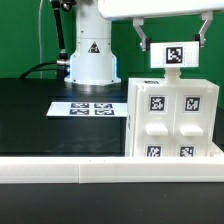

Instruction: Assemble cabinet

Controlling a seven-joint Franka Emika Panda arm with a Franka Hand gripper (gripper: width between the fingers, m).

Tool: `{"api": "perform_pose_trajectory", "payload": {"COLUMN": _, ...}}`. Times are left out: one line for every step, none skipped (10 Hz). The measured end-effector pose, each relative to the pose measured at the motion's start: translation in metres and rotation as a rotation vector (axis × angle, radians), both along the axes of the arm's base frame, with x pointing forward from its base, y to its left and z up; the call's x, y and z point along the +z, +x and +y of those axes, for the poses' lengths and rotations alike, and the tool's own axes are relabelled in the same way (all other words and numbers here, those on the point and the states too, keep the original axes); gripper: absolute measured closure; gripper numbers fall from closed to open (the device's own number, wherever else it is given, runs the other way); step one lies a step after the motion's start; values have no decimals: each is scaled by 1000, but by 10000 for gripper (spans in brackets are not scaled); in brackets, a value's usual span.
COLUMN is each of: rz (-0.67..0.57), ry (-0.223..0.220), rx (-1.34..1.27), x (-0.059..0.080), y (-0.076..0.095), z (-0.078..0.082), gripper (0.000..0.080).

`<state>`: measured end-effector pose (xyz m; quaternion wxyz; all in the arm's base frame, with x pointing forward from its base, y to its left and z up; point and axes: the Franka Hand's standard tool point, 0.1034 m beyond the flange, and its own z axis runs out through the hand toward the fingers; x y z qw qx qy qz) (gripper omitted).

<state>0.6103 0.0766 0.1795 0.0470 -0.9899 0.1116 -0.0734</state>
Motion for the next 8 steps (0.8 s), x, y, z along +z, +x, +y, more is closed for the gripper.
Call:
{"api": "perform_pose_trajectory", "payload": {"rz": 0, "ry": 0, "rx": -1, "x": 0, "y": 0, "z": 0, "gripper": 239}}
{"api": "perform_pose_trajectory", "payload": {"rz": 1, "ry": 1, "rx": -5, "x": 0, "y": 0, "z": 0, "gripper": 239}}
{"api": "perform_pose_trajectory", "payload": {"rz": 1, "ry": 2, "rx": -7, "x": 0, "y": 0, "z": 0, "gripper": 239}}
{"api": "perform_pose_trajectory", "payload": {"rz": 0, "ry": 1, "rx": -6, "x": 0, "y": 0, "z": 0, "gripper": 239}}
{"api": "perform_pose_trajectory", "payload": {"rz": 0, "ry": 1, "rx": -6, "x": 0, "y": 0, "z": 0, "gripper": 239}}
{"api": "perform_pose_trajectory", "payload": {"rz": 0, "ry": 1, "rx": -6, "x": 0, "y": 0, "z": 0, "gripper": 239}}
{"api": "perform_pose_trajectory", "payload": {"rz": -1, "ry": 2, "rx": -7, "x": 0, "y": 0, "z": 0, "gripper": 239}}
{"api": "perform_pose_trajectory", "payload": {"rz": -15, "ry": 12, "rx": -33, "x": 0, "y": -1, "z": 1, "gripper": 239}}
